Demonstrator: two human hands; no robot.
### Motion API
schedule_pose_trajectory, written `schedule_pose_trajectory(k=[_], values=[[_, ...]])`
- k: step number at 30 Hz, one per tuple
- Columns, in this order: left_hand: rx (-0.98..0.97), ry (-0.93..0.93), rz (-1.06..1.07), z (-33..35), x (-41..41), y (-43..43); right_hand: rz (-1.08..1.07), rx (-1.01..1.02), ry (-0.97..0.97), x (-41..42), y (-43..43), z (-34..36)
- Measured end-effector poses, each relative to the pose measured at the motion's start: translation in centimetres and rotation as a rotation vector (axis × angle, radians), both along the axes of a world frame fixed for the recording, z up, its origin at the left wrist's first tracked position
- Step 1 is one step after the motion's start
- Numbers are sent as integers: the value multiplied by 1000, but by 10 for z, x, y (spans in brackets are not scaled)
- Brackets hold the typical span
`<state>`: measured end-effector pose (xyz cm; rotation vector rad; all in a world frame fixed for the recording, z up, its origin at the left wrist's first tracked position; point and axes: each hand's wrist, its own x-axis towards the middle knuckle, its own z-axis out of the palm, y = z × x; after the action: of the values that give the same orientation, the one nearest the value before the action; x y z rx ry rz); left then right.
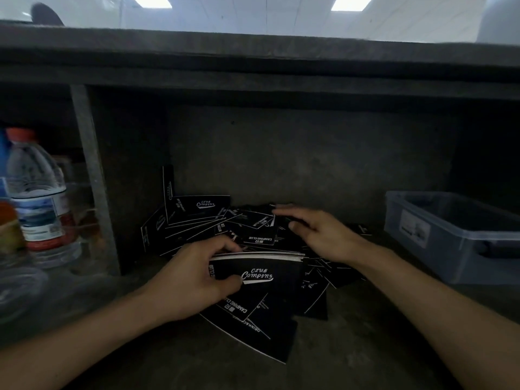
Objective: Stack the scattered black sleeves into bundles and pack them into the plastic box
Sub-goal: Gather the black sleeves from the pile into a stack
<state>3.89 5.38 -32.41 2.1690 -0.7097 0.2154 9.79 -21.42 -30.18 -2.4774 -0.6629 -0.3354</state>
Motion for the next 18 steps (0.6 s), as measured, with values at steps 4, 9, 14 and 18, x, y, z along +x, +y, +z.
schedule_pose_trajectory(k=[4,9,14,18], values=[[49,10,-7,-1,1,0,14,-193,40,9,16,-3],[30,31,-20,-2,3,0,-215,-368,-145,5,-5,4],[37,21,-18,-3,5,0,-316,-332,-204,-7,-17,3],[34,30,-19,-3,4,2,-301,-298,-124,-17,-13,12]])
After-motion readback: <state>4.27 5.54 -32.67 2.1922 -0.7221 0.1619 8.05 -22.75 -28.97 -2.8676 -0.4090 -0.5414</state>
